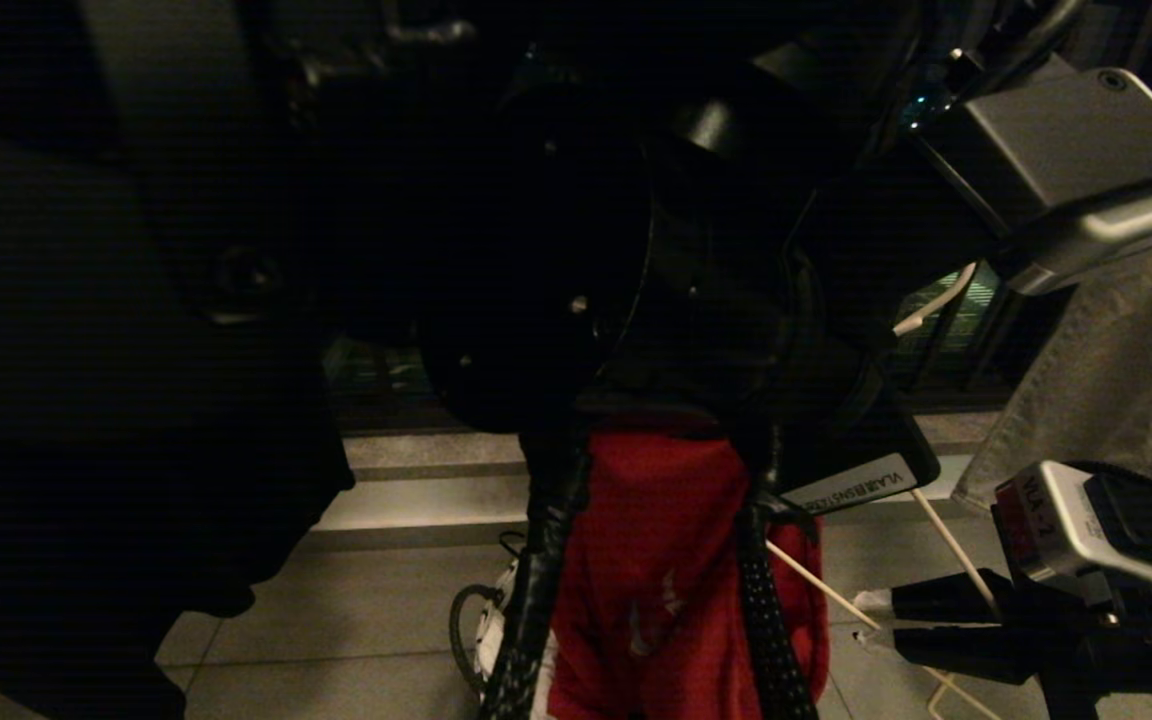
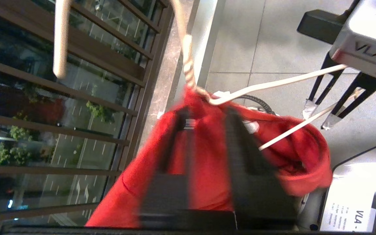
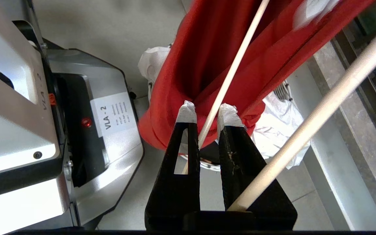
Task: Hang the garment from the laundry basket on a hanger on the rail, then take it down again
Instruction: Hang the clothes on the clothes rack
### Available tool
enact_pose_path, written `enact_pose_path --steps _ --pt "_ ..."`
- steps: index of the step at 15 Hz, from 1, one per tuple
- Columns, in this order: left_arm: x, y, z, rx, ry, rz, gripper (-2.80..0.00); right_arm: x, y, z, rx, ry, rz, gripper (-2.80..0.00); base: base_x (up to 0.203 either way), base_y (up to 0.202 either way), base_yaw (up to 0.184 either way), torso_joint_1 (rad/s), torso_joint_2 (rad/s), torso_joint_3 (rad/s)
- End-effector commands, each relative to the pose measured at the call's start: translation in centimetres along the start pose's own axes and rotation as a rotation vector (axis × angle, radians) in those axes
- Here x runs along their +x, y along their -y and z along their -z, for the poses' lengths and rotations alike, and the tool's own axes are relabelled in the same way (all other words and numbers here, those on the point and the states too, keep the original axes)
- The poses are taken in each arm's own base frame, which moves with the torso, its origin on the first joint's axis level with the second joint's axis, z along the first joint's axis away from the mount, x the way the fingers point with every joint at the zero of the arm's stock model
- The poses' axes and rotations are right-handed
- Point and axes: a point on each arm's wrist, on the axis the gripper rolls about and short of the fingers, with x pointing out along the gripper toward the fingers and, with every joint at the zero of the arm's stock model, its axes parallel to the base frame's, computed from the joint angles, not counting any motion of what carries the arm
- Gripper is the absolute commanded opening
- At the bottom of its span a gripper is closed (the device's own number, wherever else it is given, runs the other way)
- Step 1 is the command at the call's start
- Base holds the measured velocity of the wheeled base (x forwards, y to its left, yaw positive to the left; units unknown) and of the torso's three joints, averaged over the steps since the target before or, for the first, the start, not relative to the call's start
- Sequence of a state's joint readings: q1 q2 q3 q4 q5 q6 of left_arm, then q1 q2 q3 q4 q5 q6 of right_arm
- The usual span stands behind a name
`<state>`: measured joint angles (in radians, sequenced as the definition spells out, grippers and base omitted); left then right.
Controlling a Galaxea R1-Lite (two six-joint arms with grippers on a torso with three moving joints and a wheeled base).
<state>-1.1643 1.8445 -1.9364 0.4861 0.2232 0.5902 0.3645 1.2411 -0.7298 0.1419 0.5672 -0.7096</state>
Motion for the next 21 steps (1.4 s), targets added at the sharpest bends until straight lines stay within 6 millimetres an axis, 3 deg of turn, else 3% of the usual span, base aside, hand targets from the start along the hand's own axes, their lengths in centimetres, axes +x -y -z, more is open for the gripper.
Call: enact_pose_path --steps 1,5,8,13,14,19,21 --pt "-0.2 -0.1 0.0 0.002 -0.002 -0.003 0.0 0.0 0.0 0.0 -0.004 0.0 -0.005 -2.8 0.0 0.0 0.0 0.0 0.0 0.0" --pt "-1.8 -0.4 0.3 0.012 -0.054 -0.011 0.0 0.2 0.1 0.1 0.001 -0.004 -0.008 -2.8 0.0 0.0 0.0 0.0 0.0 0.0" --pt "-4.7 -1.0 0.6 -0.003 -0.069 -0.007 0.0 0.1 0.3 0.0 0.005 -0.002 0.001 -2.8 0.0 0.0 0.0 0.0 0.0 0.0" --pt "-9.6 -1.9 2.9 -0.16 -0.155 -0.003 0.0 0.1 0.3 -0.1 0.004 0.005 0.001 -2.8 0.0 0.0 0.0 0.0 0.0 0.0" --pt "-9.9 -2.0 3.8 -0.173 -0.19 -0.012 -2.8 0.0 0.4 -0.2 0.008 0.008 0.004 -2.8 0.0 0.0 0.0 0.0 0.0 0.0" --pt "-10.6 -5.5 7.5 -0.295 -0.297 -0.146 -2.8 -0.2 0.4 -0.8 0.07 0.063 -0.049 -2.8 0.0 0.0 0.0 0.0 0.0 0.0" --pt "-11.3 -7.3 8.3 -0.351 -0.266 -0.153 -2.8 -0.1 0.1 -0.9 0.07 0.08 -0.084 -2.8 0.0 0.0 0.0 0.0 0.0 0.0"
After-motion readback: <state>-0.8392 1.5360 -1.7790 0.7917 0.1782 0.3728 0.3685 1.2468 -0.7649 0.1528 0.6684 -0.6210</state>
